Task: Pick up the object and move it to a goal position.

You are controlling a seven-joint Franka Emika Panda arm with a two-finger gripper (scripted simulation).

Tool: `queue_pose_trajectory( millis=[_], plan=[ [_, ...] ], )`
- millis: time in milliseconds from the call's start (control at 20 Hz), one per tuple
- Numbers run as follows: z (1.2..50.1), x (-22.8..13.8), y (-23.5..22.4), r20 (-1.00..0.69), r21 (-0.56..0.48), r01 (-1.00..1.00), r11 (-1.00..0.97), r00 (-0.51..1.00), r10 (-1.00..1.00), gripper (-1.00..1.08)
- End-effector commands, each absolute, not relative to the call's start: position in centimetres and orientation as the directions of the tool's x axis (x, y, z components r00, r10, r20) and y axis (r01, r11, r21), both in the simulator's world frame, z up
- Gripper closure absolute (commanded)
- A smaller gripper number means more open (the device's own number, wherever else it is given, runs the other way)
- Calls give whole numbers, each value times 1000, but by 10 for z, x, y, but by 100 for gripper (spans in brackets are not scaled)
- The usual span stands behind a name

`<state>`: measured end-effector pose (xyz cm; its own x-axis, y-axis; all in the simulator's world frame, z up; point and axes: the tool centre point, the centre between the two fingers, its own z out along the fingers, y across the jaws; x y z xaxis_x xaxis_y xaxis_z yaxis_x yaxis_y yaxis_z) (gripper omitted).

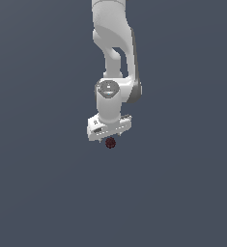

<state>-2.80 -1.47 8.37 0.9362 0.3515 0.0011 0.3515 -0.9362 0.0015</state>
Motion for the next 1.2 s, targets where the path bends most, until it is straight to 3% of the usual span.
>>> queue_pose_trajectory(
  millis=[0,1050,1100,1150],
  plan=[
    [79,-30,-14,0,0,366,-931,931,366,-92],
    [28,-31,-14,0,0,369,-929,929,369,-92],
    [28,-31,-14,0,0,369,-929,929,369,108],
    [28,-31,-14,0,0,369,-929,929,369,108]
  ],
)
